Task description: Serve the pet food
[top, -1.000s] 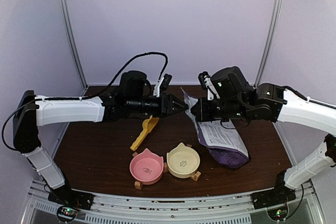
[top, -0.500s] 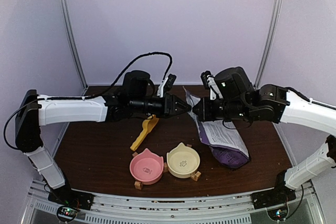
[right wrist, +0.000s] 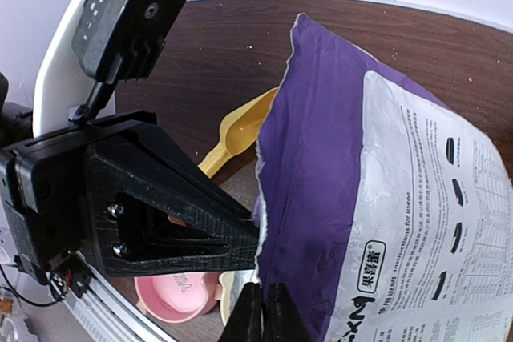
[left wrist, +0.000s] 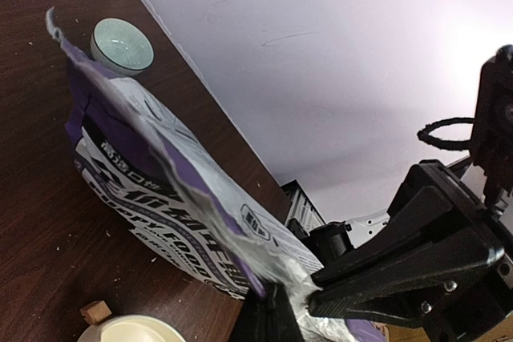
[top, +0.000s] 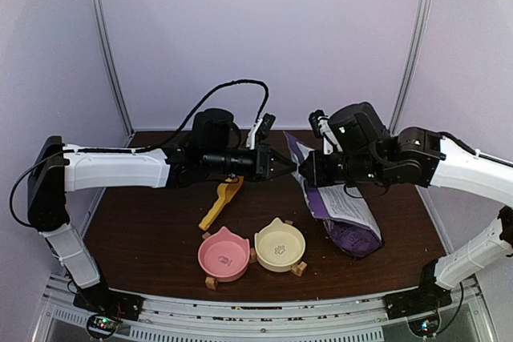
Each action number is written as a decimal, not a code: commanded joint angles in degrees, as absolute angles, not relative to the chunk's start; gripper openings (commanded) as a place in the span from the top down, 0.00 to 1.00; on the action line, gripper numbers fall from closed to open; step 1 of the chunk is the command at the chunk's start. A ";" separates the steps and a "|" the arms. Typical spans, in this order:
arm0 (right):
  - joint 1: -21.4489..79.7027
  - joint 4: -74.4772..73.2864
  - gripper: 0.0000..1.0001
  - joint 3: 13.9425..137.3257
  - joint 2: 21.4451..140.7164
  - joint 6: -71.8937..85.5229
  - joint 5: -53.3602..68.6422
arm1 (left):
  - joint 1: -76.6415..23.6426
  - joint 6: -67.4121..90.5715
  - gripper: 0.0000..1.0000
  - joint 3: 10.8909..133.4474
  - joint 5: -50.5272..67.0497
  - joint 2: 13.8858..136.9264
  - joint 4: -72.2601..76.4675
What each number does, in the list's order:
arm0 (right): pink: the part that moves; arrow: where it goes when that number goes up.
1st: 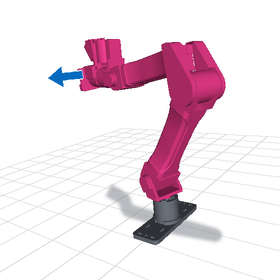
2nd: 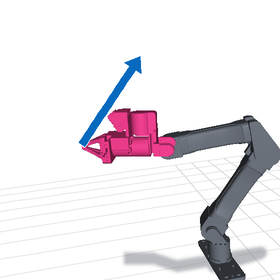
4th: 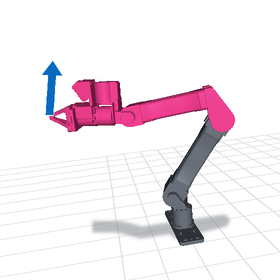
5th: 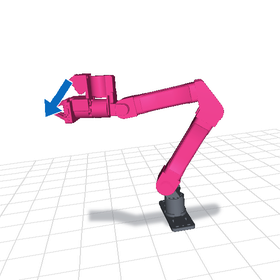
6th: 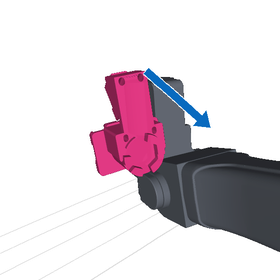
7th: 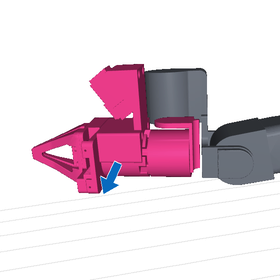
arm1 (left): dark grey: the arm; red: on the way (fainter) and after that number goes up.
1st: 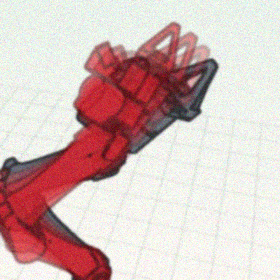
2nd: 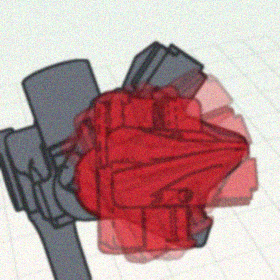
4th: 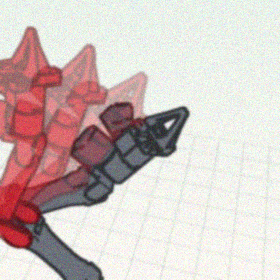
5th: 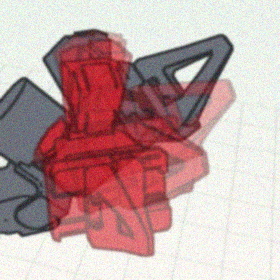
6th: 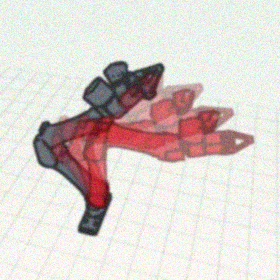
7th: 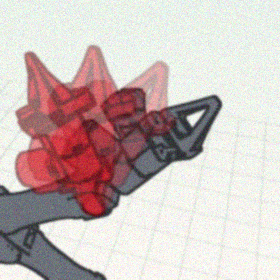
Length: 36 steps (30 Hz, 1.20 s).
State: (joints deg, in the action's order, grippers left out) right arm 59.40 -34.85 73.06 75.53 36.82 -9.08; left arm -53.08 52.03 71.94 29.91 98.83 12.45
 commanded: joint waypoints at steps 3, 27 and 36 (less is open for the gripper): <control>60.31 -41.72 0.84 77.87 75.90 35.36 -12.02 | -54.26 51.27 1.00 74.46 30.36 99.49 15.58; 63.28 -57.60 0.82 89.26 85.71 38.33 -23.04 | -55.88 47.77 1.00 77.32 25.53 98.49 10.61; 63.67 -65.16 0.84 93.31 89.71 39.62 -27.71 | -55.99 46.61 1.00 77.82 24.32 97.93 9.51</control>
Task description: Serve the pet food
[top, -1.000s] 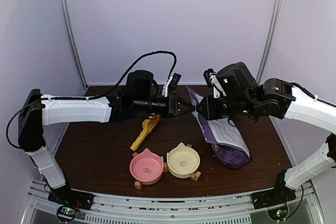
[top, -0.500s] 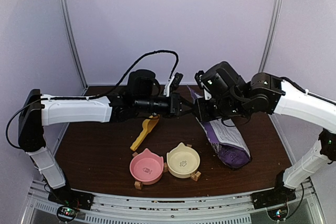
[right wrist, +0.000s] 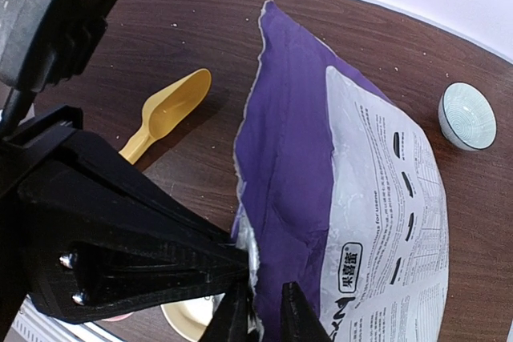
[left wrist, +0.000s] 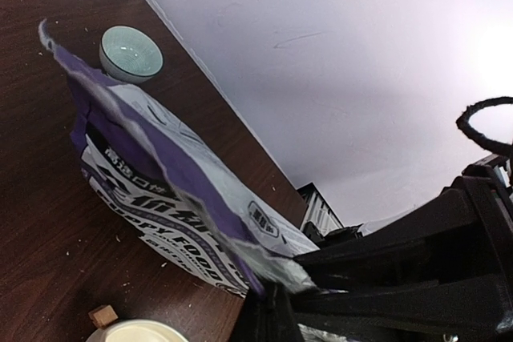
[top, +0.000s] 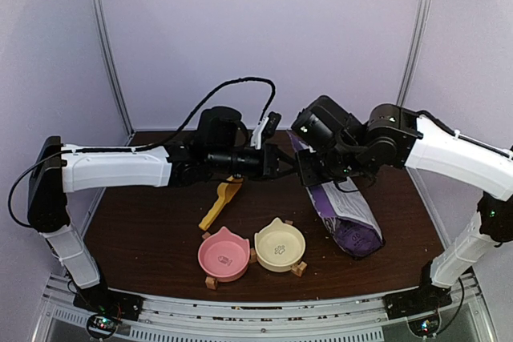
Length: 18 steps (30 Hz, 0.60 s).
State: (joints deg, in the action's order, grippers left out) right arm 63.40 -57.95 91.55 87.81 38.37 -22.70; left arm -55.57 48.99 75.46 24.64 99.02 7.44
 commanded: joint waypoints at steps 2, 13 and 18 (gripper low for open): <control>63.80 -65.56 0.84 93.67 90.27 39.75 -27.66 | -56.03 46.45 1.00 77.91 24.50 97.95 9.53; 63.83 -62.70 1.00 93.04 90.64 38.74 -26.35 | -56.38 45.16 1.00 78.45 23.59 97.84 8.83; 63.90 -63.09 1.00 92.52 89.74 38.77 -28.14 | -56.69 43.59 1.00 79.37 17.86 97.69 2.50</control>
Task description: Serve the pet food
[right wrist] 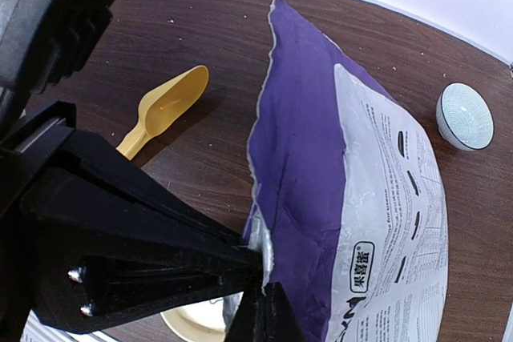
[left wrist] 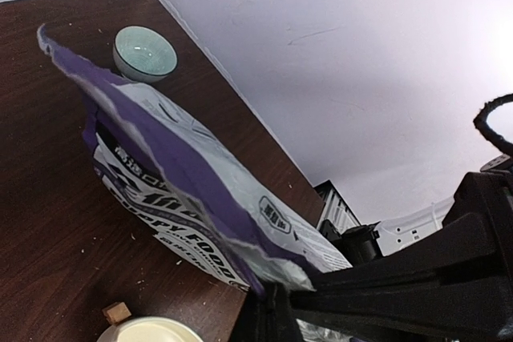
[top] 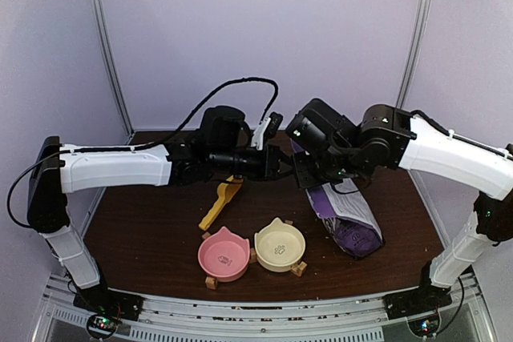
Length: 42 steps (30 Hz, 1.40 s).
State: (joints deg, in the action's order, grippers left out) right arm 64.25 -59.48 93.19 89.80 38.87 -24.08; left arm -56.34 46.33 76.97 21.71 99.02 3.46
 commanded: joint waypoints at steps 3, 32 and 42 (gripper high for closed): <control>63.90 -63.15 1.00 91.97 89.03 38.99 -29.52 | -56.69 43.85 1.00 79.03 17.07 97.58 2.33; 64.01 -60.16 1.00 88.42 83.64 40.88 -32.87 | -56.71 43.15 1.00 79.45 11.36 96.86 -2.99; 63.98 -60.42 1.00 88.22 83.07 41.22 -33.48 | -56.69 42.98 1.00 80.07 9.90 96.95 -5.46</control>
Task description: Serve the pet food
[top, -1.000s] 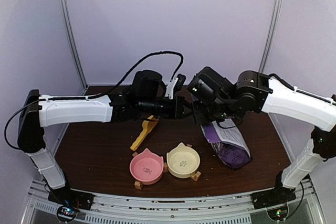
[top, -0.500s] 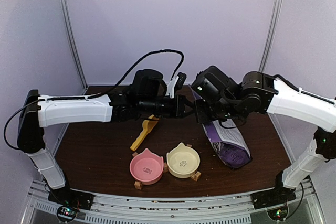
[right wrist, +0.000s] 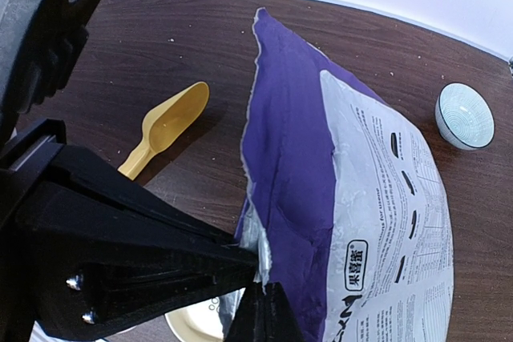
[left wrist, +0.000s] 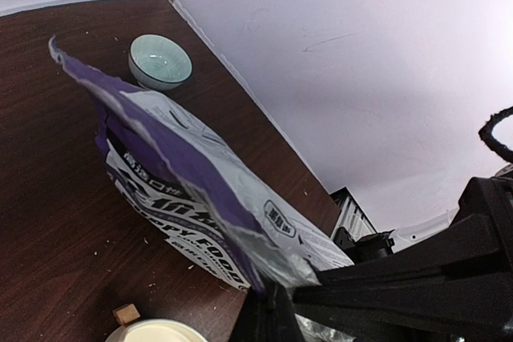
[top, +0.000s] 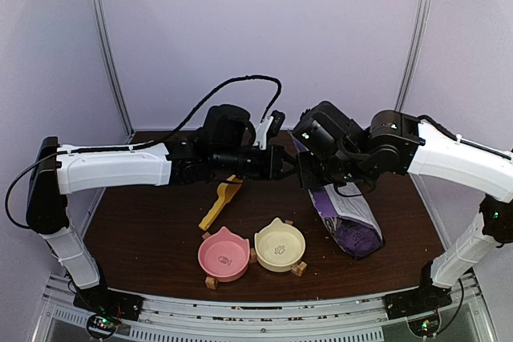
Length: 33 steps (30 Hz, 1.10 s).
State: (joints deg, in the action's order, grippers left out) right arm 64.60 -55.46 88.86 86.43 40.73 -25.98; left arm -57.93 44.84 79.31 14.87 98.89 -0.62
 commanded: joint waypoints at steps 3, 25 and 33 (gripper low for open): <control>64.00 -60.52 1.00 88.18 83.06 41.35 -33.55 | -56.69 42.93 1.00 80.07 9.82 96.94 -5.83; 63.99 -60.71 1.00 88.07 83.00 41.79 -33.66 | -56.69 42.89 1.00 81.03 8.00 97.97 -9.47; 63.99 -60.81 1.00 87.98 82.88 41.99 -33.66 | -56.69 43.03 1.00 81.37 7.19 98.41 -11.07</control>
State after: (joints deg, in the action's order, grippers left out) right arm 64.62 -55.00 88.53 86.43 41.39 -25.96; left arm -58.26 44.60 80.79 13.23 98.89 -4.05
